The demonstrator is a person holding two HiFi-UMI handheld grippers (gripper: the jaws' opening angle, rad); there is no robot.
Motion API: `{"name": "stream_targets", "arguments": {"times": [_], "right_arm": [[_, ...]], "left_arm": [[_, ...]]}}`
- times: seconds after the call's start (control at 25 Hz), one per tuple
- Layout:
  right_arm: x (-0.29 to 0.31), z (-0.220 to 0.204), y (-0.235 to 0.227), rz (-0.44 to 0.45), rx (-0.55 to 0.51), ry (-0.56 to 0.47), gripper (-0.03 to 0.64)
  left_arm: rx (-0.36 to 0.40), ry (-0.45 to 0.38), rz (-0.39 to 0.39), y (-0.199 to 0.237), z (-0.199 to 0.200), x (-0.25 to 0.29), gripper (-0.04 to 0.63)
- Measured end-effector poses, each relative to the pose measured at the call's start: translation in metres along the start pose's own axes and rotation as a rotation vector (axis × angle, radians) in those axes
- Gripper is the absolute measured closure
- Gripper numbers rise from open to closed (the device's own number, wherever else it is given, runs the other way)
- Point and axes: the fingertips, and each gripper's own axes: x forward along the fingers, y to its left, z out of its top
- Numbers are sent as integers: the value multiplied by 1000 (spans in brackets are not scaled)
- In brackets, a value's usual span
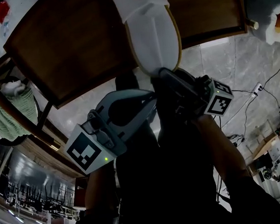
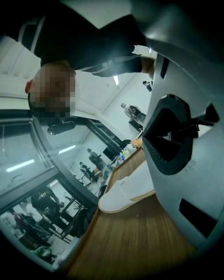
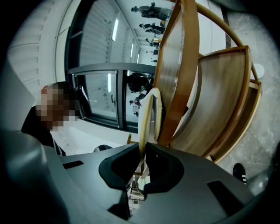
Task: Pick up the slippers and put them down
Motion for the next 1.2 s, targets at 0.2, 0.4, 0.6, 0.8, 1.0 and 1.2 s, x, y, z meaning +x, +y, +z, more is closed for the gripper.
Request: {"name": "stream_targets", "arguments": {"times": [0.2, 0.4, 0.6, 0.8, 1.0, 1.2], "right_arm": [[-6, -1, -13, -21, 25, -6, 571], [-4, -2, -16, -12, 11, -8, 568], [-4, -2, -23, -51, 6, 10, 480], [-6, 1, -23, -69, -24, 7, 457], [-13, 8, -16, -95, -49, -14, 457], [-32, 40, 8, -156, -201, -57, 456]], "left_arm": [[-4, 20, 7, 7, -11, 1, 584], [-15, 30, 9, 11, -17, 3, 584], [-10, 34, 2, 10, -17, 4, 584], [0, 42, -1, 8, -16, 3, 584], [35, 59, -4, 1, -7, 6, 584], [128, 48, 0, -17, 35, 9, 584]]}}
